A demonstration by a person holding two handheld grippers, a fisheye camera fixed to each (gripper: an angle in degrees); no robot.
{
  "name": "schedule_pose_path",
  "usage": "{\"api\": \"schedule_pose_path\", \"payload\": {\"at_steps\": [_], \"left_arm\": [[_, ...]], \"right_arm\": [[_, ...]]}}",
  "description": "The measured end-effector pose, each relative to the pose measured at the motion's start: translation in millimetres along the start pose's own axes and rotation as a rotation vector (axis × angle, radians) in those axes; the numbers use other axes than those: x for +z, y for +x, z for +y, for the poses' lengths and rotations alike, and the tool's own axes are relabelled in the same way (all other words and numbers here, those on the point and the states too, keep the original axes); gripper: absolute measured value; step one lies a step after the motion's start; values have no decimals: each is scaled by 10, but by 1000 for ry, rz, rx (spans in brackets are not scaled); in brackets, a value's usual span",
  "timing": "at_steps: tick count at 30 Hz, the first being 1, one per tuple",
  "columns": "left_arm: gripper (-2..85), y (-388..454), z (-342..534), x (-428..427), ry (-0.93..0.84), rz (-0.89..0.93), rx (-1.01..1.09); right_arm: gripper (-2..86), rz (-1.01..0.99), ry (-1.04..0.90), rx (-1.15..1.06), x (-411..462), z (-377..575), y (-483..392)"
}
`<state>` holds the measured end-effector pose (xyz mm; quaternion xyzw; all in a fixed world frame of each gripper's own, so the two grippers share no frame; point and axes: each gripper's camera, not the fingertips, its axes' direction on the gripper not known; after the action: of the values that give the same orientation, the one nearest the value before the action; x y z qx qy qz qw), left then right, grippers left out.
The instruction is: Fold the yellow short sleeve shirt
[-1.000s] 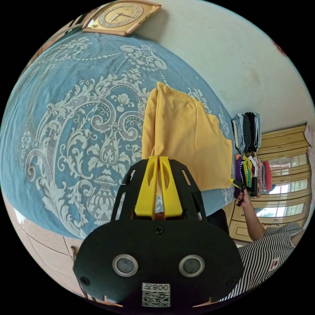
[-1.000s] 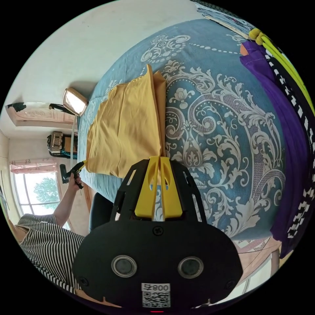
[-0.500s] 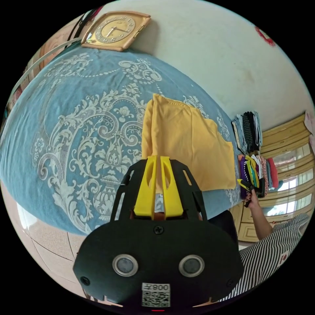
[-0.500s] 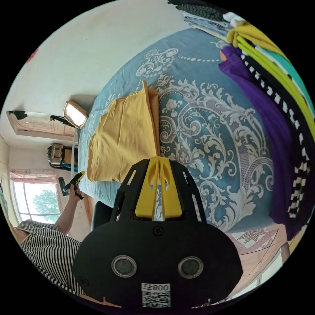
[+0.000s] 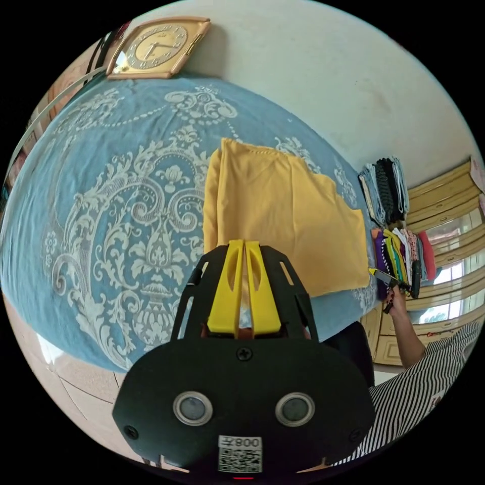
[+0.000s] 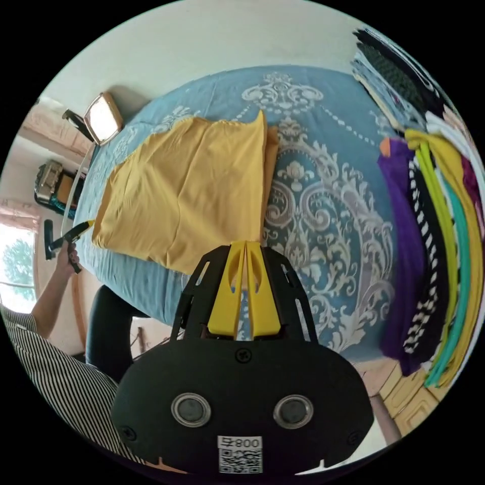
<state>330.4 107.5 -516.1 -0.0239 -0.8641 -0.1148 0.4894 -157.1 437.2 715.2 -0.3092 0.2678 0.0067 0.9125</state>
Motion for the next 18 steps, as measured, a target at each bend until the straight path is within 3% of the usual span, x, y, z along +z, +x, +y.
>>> {"api": "schedule_pose_path", "payload": {"at_steps": [6, 9, 18], "left_arm": [[4, 393, -441, 190, -21, -110, 69], [4, 569, -546, 370, -94, -213, 96], [3, 1090, -535, 400, -94, -309, 200]], "right_arm": [[1, 86, 68, -100, 4, -934, -369], [1, 130, -24, -64, 277, -1245, -345], [1, 170, 11, -40, 282, -1065, -481]]}}
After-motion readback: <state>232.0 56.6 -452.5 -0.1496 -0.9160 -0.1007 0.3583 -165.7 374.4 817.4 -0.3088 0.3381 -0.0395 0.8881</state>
